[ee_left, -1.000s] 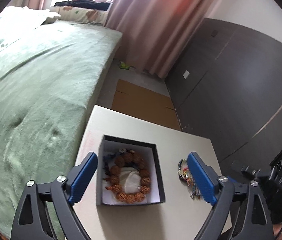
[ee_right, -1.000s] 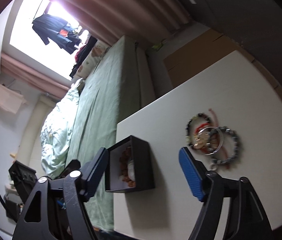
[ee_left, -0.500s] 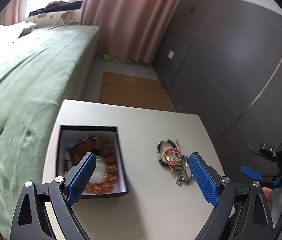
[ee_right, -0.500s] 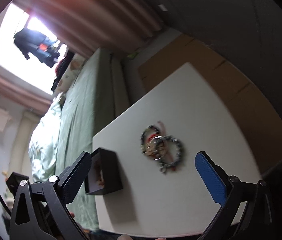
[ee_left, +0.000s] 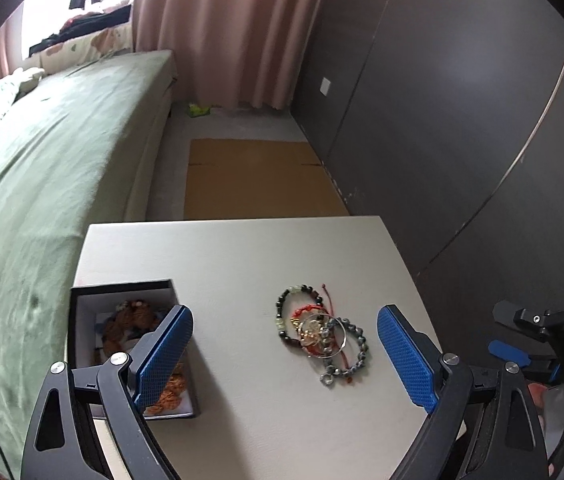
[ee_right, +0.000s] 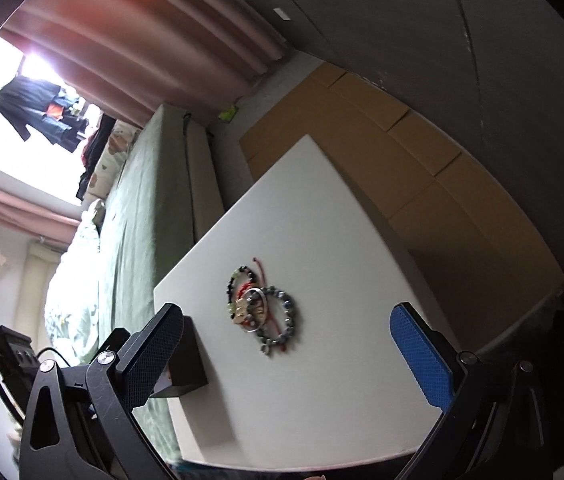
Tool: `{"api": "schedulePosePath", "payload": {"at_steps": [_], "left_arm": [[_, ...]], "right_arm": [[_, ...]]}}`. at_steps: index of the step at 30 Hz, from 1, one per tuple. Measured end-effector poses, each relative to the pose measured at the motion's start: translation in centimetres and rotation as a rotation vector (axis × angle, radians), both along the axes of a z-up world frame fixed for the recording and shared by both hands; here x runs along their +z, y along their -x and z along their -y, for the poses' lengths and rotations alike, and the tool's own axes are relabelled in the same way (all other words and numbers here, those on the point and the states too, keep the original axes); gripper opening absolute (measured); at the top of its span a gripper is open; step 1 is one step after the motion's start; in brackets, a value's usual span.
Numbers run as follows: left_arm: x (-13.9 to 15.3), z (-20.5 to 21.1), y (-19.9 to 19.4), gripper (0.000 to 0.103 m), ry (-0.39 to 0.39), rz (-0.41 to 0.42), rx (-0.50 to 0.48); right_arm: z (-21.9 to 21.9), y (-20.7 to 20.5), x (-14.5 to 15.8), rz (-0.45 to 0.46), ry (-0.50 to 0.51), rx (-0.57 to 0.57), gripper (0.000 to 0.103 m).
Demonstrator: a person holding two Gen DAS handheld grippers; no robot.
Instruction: Organize jewelry
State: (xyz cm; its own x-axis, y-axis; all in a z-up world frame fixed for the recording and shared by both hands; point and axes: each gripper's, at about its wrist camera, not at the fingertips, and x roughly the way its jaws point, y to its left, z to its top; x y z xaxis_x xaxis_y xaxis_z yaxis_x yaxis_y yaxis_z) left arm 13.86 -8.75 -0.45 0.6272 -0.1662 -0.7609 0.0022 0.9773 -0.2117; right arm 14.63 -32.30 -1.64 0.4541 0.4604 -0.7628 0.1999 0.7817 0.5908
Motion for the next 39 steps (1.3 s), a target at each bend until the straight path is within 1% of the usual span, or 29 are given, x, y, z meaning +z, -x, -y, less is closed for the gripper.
{"api": "schedulePosePath", "payload": {"at_steps": [2,3,5,7,9,11,12,15,19,21,23,24,28,36,37,39], "left_arm": [[-0.4,0.6,-0.6,0.084,-0.009,-0.023,-0.009],[-0.5,0.8,-0.9,0.082,-0.012,-0.036,-0.015],[-1.2,1.4,-1.6,0.072,-0.015,-0.07,-0.029],[-2.1,2.1,-2.3,0.065,-0.017,-0.107,-0.046],[-3.1,3.0,-2.9,0.062,-0.027,-0.14,-0.07],[-3.9,3.9,-3.3,0.054,-0.041,-0.164,-0.088],[-4.4,4.3,-3.5,0.052,-0.042,-0.176,-0.098],[-5.8,5.5,-4.3,0.05,-0.043,-0.221,-0.122],[-7.0,6.5,-4.8,0.05,-0.047,-0.248,-0.139],[-7.4,7.1,-5.0,0.04,-0.055,-0.258,-0.153],[-8.0,7.7,-5.1,0.023,-0.065,-0.275,-0.161],[-8.1,8.1,-5.2,0.019,-0.063,-0.278,-0.168],[-8.5,8.9,-5.4,0.018,-0.063,-0.28,-0.185],[-10.3,9.3,-6.3,0.018,-0.087,-0.329,-0.175],[-10.4,9.4,-6.4,0.017,-0.095,-0.327,-0.178],[-10.6,9.5,-6.3,0.008,-0.115,-0.325,-0.178]], "right_arm": [[0.7,0.0,-0.1,-0.003,-0.002,-0.016,0.103],[1.0,-0.1,-0.1,-0.004,-0.003,-0.021,0.103],[1.4,-0.4,-0.3,-0.008,-0.008,-0.017,0.103],[1.6,-0.6,-0.5,-0.015,-0.011,-0.016,0.103],[2.0,-0.8,-0.8,-0.023,-0.015,-0.022,0.103],[2.2,-1.0,-0.9,-0.029,-0.022,-0.025,0.103],[2.3,-1.0,-0.9,-0.03,-0.025,-0.026,0.103],[2.8,-1.1,-0.9,-0.034,-0.035,-0.037,0.103],[3.4,-1.3,-1.1,-0.04,-0.044,-0.051,0.103],[3.7,-1.3,-1.2,-0.044,-0.049,-0.059,0.103],[3.9,-1.3,-1.2,-0.046,-0.053,-0.067,0.103],[3.9,-1.3,-1.2,-0.046,-0.055,-0.07,0.103],[4.2,-1.3,-1.3,-0.052,-0.06,-0.075,0.103],[4.4,-1.4,-1.3,-0.054,-0.069,-0.08,0.103],[4.5,-1.4,-1.3,-0.053,-0.07,-0.08,0.103],[4.5,-1.4,-1.3,-0.052,-0.073,-0.077,0.103]]}}
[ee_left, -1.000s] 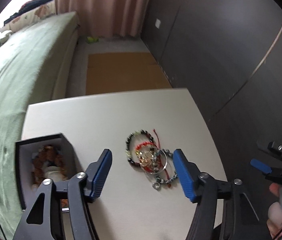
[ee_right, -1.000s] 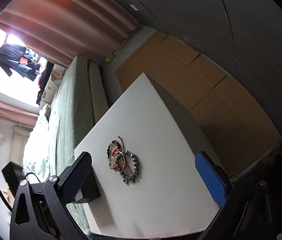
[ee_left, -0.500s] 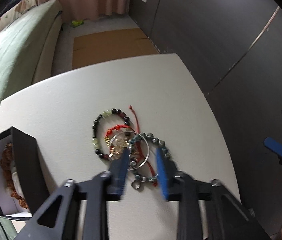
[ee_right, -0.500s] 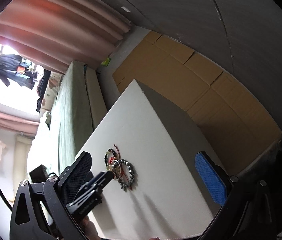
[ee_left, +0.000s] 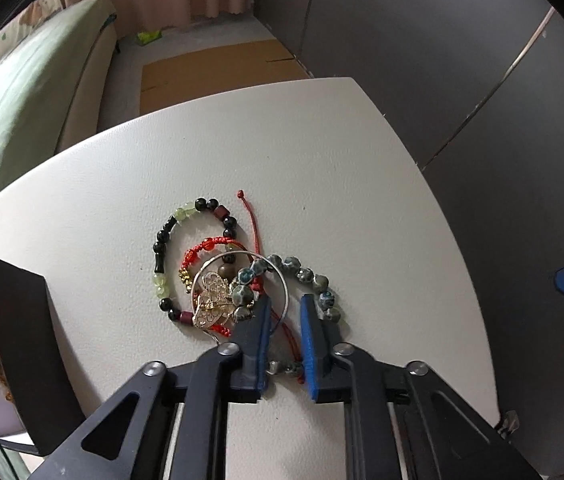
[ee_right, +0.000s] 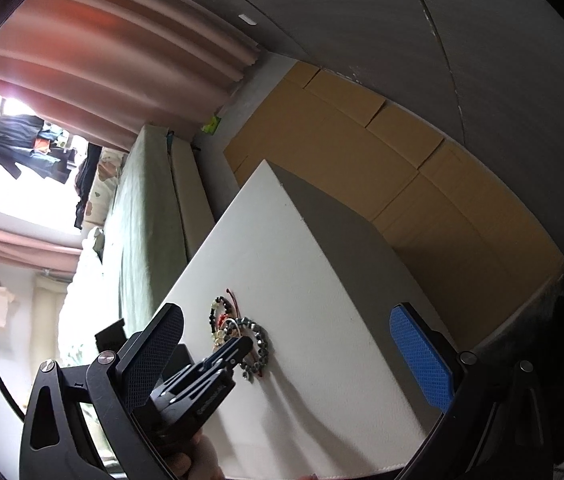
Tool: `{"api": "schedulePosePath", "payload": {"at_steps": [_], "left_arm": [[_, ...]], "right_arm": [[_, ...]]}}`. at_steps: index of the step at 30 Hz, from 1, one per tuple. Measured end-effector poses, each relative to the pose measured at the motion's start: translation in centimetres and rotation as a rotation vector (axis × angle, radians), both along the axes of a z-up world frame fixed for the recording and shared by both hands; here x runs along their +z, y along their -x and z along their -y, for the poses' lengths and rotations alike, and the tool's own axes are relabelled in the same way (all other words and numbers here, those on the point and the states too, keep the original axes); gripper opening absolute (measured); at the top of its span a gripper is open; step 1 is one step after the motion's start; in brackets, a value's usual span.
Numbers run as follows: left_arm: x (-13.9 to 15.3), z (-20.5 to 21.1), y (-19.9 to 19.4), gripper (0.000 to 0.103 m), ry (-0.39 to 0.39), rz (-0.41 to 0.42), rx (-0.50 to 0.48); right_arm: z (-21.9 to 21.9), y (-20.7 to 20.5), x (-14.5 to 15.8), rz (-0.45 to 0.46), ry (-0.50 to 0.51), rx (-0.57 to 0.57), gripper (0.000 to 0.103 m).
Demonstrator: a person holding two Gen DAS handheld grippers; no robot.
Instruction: Organize jewelry
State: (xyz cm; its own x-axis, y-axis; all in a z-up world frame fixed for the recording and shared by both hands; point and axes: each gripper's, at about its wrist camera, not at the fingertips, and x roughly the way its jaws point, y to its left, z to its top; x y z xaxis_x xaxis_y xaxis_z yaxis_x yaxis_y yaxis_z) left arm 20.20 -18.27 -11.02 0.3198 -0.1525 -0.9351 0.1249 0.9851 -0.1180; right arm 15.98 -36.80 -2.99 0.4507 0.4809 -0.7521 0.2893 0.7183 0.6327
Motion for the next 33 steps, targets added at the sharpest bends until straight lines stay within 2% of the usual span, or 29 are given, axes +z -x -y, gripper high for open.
{"api": "schedulePosePath", "payload": {"at_steps": [1,2,12,16,19,21,23,27,29,33], "left_arm": [[-0.1,0.1,0.1,0.003,0.002,0.001,0.003],[0.0,-0.2,0.2,0.002,0.013,0.005,0.01],[4.5,-5.8,3.0,0.002,0.18,0.128,0.116],[5.4,-8.4,4.0,0.002,0.251,0.173,0.17],[5.5,-9.8,4.2,0.002,0.278,0.176,0.191],[5.9,-10.9,4.5,0.002,0.293,0.189,0.205],[6.1,-11.7,4.6,0.002,0.303,0.196,0.217],[6.6,-13.4,4.9,0.001,0.336,0.208,0.236],[6.8,-13.9,5.0,0.002,0.347,0.215,0.239],[6.4,-14.3,5.0,0.002,0.353,0.19,0.223]], "right_arm": [[-0.1,0.0,0.0,0.002,-0.001,0.004,0.103],[-0.3,0.0,0.0,0.002,0.0,0.009,0.103],[-3.7,-0.6,-0.3,0.0,0.023,0.098,0.103],[-5.4,-0.8,-0.6,-0.003,0.03,0.133,0.103],[-7.1,-1.0,-1.0,-0.006,0.046,0.161,0.103],[-8.5,-1.4,-1.3,-0.009,0.064,0.19,0.097],[-9.8,-1.7,-1.6,-0.013,0.058,0.217,0.082],[-12.6,-2.3,-2.5,-0.026,0.051,0.277,0.068],[-13.8,-2.4,-2.9,-0.031,0.061,0.298,0.056],[-15.8,-2.7,-3.7,-0.045,0.106,0.341,0.05]]}}
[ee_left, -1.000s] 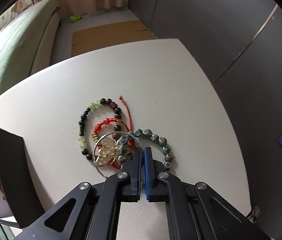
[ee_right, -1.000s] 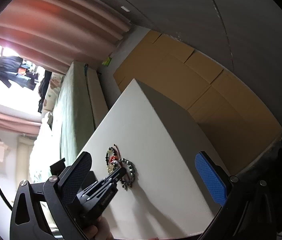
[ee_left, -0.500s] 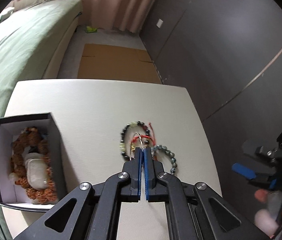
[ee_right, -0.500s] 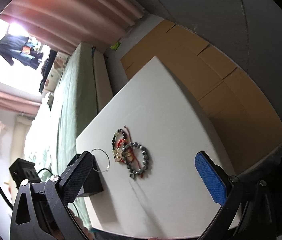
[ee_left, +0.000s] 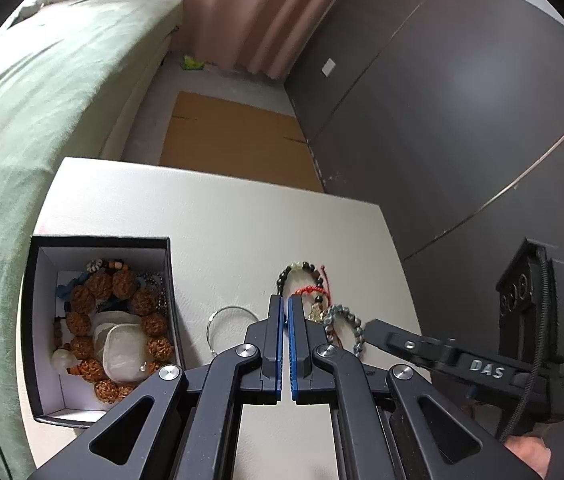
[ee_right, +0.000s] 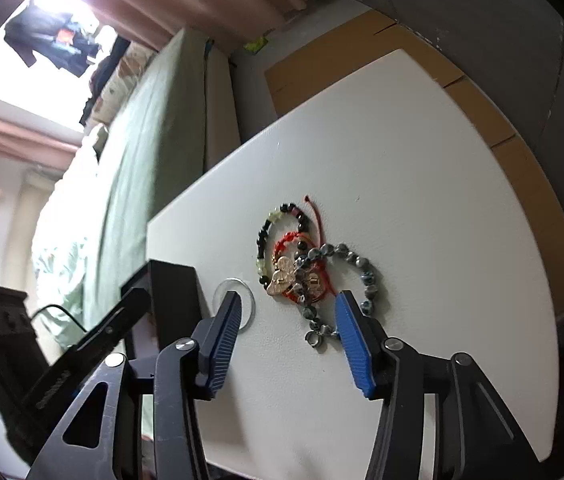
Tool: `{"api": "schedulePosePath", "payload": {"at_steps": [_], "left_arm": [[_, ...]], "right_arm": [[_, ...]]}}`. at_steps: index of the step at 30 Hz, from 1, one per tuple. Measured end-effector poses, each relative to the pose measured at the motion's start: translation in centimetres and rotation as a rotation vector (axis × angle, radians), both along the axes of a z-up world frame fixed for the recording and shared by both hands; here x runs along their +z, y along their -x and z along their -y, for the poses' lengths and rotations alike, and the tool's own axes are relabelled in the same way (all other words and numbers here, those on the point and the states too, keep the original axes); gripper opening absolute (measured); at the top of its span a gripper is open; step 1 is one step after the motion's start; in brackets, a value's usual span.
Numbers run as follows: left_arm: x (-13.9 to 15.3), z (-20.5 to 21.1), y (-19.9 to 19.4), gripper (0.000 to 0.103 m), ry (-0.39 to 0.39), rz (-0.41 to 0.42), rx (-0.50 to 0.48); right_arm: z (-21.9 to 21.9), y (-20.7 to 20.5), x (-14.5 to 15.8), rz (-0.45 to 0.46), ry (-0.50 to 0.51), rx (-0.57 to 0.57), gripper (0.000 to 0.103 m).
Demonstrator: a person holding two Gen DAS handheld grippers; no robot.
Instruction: Organize jewelry
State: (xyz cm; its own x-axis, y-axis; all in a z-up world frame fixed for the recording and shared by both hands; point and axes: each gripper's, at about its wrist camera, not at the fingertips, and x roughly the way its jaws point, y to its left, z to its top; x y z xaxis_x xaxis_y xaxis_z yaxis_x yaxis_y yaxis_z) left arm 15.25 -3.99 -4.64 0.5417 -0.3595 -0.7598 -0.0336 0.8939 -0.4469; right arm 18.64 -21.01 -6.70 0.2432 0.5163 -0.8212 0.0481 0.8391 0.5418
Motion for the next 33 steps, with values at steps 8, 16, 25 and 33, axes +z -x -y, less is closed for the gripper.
{"api": "schedulePosePath", "payload": {"at_steps": [8,16,25,33], "left_arm": [[-1.4,-0.6,-0.5,0.002,0.026,-0.075,0.024],[-2.2,0.4,-0.7,0.002,0.009,-0.102,0.023],[-4.2,4.6,-1.0,0.035,-0.142,-0.135,-0.034],[-5.3,6.8,-1.1,0.041,-0.331,-0.128,-0.06]], "right_arm": [[-1.9,-0.6,-2.9,-0.058,0.052,0.045,0.02],[-0.1,-0.2,-1.6,0.001,0.056,0.017,0.002],[4.6,0.6,0.4,0.007,-0.043,-0.07,0.002],[7.5,0.8,1.3,0.008,-0.048,-0.134,0.043]]}}
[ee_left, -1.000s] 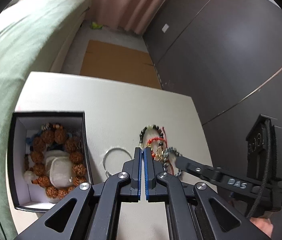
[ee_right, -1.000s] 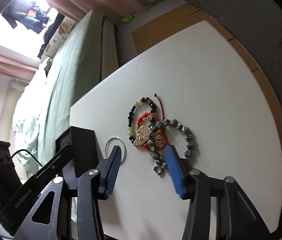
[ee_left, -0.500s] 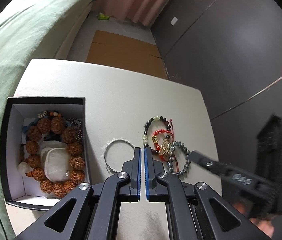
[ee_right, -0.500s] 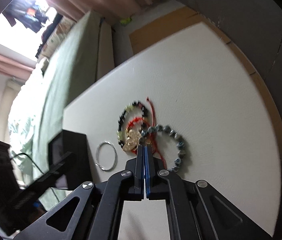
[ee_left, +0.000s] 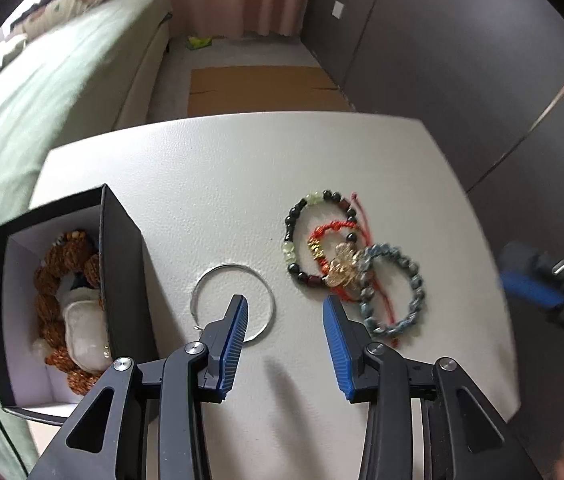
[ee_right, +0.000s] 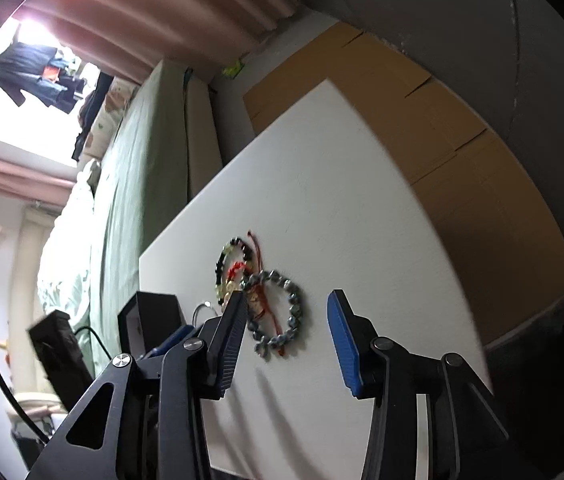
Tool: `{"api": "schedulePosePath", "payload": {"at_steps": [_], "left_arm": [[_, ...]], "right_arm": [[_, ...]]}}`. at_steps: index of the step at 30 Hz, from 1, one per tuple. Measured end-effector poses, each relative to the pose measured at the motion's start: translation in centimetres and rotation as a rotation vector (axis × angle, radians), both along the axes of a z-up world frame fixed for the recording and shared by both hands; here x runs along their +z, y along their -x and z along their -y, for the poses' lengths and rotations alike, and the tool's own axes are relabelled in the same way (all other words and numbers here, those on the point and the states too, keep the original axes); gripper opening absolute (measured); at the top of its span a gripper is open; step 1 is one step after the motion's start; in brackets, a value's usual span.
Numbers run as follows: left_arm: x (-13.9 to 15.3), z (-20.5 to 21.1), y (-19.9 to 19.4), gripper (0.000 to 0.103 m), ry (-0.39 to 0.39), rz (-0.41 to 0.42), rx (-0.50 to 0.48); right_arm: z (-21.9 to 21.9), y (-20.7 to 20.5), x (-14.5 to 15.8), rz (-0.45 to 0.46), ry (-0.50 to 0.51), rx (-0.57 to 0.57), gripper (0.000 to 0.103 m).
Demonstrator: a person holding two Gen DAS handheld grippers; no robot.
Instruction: Organize jewelry
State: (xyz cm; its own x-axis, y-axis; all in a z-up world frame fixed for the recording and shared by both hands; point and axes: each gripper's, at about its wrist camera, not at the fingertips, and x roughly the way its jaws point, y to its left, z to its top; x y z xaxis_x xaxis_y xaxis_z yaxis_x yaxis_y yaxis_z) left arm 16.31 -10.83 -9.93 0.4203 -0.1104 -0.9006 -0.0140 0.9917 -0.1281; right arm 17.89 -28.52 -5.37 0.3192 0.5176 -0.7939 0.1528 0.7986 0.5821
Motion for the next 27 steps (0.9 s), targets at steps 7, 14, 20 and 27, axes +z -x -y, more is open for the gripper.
{"api": "schedulePosePath", "payload": {"at_steps": [7,14,20,27], "left_arm": [[-1.4,-3.0,0.2,0.041,-0.044,-0.045,0.117],[-1.0,-3.5,0.7,0.041,-0.091,-0.02,0.158],[-1.8,-2.6,0.8,0.04,-0.122,-0.055,0.179],[-1.9,-1.0,0.5,0.014,-0.168,-0.051,0.121]], "right_arm": [[1.2,0.2,0.6,0.008,-0.046,-0.027,0.043],[1.2,0.3,0.4,0.001,-0.067,-0.031,0.043],[0.9,0.1,0.5,0.005,-0.095,-0.033,0.043],[1.0,0.2,0.5,0.01,-0.109,-0.037,0.043]]}}
